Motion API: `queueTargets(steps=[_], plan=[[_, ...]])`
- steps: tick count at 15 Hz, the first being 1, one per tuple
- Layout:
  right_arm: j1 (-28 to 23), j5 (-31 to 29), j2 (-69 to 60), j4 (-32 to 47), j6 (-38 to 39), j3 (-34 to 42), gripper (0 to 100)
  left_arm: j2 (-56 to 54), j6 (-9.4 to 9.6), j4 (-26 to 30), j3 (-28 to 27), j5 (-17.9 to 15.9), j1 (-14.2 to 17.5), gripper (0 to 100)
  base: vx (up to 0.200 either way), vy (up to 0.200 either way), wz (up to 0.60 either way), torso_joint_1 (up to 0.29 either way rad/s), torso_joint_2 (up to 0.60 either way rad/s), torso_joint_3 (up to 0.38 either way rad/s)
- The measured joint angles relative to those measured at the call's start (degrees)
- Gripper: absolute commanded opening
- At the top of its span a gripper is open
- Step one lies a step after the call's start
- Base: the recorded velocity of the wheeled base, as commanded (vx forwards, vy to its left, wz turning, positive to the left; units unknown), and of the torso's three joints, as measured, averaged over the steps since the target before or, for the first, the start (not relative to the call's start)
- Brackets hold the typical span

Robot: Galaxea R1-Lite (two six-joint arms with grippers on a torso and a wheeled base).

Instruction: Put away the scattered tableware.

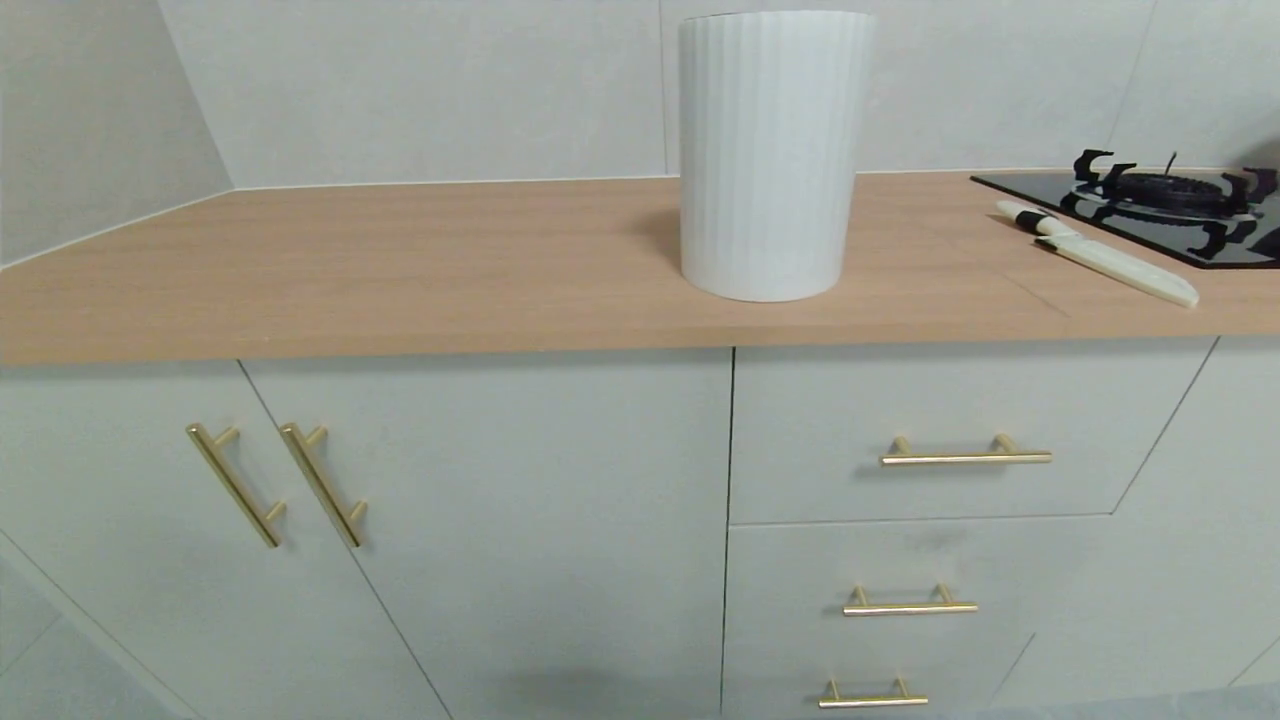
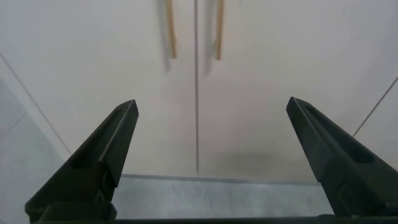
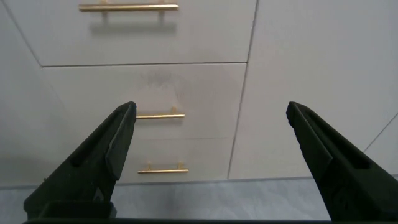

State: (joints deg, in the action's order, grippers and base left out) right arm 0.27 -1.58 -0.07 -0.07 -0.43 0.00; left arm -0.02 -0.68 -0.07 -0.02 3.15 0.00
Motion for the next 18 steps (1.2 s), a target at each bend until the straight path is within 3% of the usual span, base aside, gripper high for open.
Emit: queueTargets(steps=[4, 12, 16, 18], plan=[[0.0, 0.0, 0.0, 0.0, 0.0, 0.0, 100, 0.0, 0.02, 0.0, 0.0, 0.0, 0.0, 100, 0.0, -0.2, 0.0, 0.001, 0.0, 0.005], [0.0, 0.0, 0.0, 0.0, 0.0, 0.0, 100, 0.0, 0.0, 0.0, -0.1, 0.0, 0.0, 100, 0.0, 0.0, 0.0, 0.0, 0.0, 0.0], [0.0, 0.0, 0.0, 0.0, 0.1, 0.0, 100, 0.0, -0.07, 0.0, -0.1, 0.0, 0.0, 100, 0.2, 0.0, 0.0, 0.0, 0.0, 0.0], [0.0, 0.0, 0.0, 0.0, 0.0, 0.0, 100, 0.0, -0.1, 0.0, -0.1, 0.0, 0.0, 100, 0.0, 0.0, 0.0, 0.0, 0.0, 0.0]])
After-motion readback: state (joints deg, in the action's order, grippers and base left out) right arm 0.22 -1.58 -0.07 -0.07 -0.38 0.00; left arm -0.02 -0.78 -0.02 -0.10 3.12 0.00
